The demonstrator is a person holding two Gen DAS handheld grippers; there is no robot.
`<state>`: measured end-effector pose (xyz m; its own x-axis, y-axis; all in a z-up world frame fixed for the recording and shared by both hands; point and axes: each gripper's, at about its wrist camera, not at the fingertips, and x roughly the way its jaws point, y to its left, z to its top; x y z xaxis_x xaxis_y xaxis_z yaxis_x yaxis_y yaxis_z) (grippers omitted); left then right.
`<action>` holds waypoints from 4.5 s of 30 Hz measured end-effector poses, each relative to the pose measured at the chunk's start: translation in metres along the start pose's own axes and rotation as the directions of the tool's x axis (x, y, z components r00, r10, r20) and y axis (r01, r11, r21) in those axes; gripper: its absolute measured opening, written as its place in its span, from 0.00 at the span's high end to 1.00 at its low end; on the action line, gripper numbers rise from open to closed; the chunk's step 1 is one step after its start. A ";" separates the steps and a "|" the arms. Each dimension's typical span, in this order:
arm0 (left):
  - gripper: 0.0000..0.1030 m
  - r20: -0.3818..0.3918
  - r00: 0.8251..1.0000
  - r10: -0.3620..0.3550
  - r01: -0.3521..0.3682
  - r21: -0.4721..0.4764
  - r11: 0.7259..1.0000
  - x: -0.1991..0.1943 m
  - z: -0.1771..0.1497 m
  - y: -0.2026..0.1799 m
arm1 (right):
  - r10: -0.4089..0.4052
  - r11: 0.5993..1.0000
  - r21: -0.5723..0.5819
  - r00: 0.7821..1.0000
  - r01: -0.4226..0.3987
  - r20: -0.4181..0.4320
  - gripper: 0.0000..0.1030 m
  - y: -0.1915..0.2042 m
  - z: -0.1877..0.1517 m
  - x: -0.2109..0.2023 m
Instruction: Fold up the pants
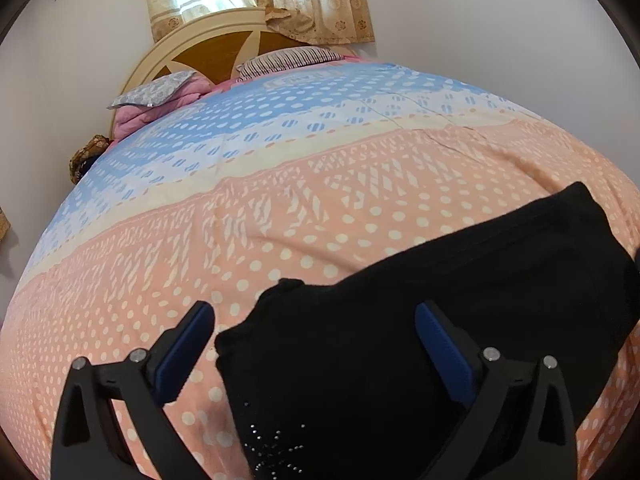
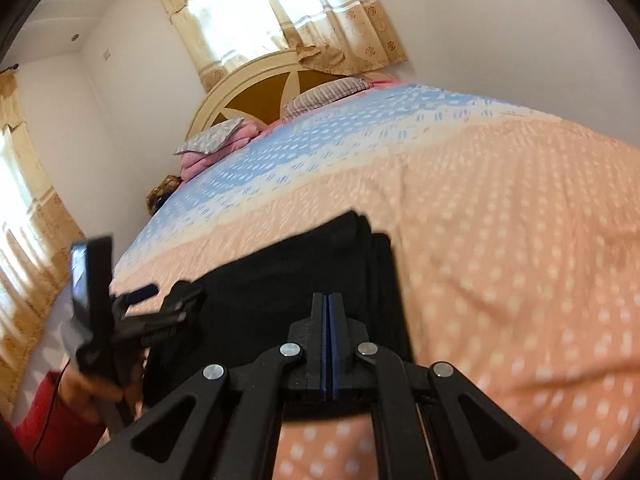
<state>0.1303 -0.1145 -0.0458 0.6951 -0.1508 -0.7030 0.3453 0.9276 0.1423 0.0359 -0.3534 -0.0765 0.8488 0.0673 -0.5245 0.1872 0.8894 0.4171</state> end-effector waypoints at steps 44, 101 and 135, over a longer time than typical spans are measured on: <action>0.00 -0.024 0.997 -0.067 0.059 -0.252 0.966 -0.034 -0.044 0.076 | 0.165 0.913 0.372 0.985 -0.169 0.042 0.22 -0.080 -0.025 -0.032; 0.47 -0.079 0.964 -0.253 0.193 -0.444 0.875 -0.047 -0.080 0.053 | 0.061 0.997 0.061 0.987 -0.052 -0.147 0.64 -0.023 -0.033 0.025; 0.84 -0.054 0.947 -0.317 0.240 -0.537 0.809 -0.044 -0.069 0.054 | 0.040 0.999 0.026 0.988 -0.036 -0.151 0.65 -0.024 -0.031 0.026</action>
<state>0.0752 -0.0339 -0.0553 0.5145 -0.4185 -0.7484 0.1074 0.8974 -0.4280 0.0383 -0.3590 -0.1236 0.7709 0.1701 -0.6139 0.1694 0.8743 0.4549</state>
